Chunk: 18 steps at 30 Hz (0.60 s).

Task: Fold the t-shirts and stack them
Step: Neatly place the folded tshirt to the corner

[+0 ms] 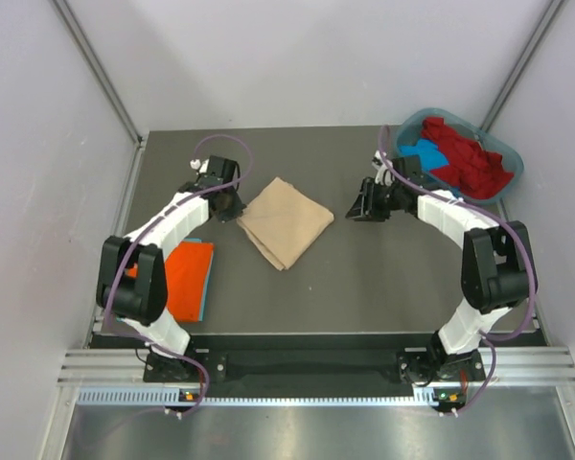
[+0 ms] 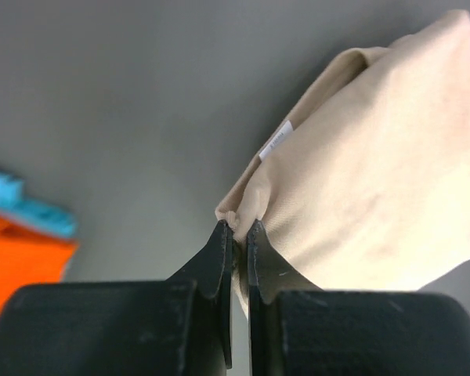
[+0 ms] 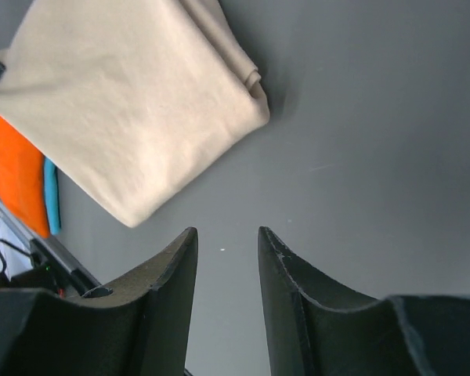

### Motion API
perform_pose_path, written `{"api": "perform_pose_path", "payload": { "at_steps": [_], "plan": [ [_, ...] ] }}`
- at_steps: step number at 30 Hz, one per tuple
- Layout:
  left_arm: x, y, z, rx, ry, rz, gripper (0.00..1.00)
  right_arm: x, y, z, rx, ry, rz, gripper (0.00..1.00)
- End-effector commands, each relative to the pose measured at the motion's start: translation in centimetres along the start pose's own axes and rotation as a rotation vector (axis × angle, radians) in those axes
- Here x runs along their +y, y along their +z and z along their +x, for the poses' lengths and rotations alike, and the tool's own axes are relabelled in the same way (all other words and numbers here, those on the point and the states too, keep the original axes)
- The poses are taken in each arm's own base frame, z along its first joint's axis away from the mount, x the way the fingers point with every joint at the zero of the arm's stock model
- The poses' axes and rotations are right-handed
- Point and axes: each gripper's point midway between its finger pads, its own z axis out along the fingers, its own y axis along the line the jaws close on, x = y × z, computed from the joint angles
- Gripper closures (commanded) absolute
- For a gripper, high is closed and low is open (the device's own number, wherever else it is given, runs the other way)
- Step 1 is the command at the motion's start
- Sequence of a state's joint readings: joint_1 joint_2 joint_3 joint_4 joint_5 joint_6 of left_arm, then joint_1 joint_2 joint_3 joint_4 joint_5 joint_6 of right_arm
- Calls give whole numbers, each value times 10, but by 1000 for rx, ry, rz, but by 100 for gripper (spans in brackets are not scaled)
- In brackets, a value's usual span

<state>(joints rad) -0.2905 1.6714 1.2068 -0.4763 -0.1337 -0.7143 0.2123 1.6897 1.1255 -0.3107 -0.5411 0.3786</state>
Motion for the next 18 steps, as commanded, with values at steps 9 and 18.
{"api": "perform_pose_path", "payload": {
  "at_steps": [9,18],
  "plan": [
    [60,-94,-21,-149,-34,-232,100,27,8,9,-20,-66,-81,62],
    [99,-149,-36,-251,-25,-387,100,35,5,14,-17,-89,-123,62]
  ]
}}
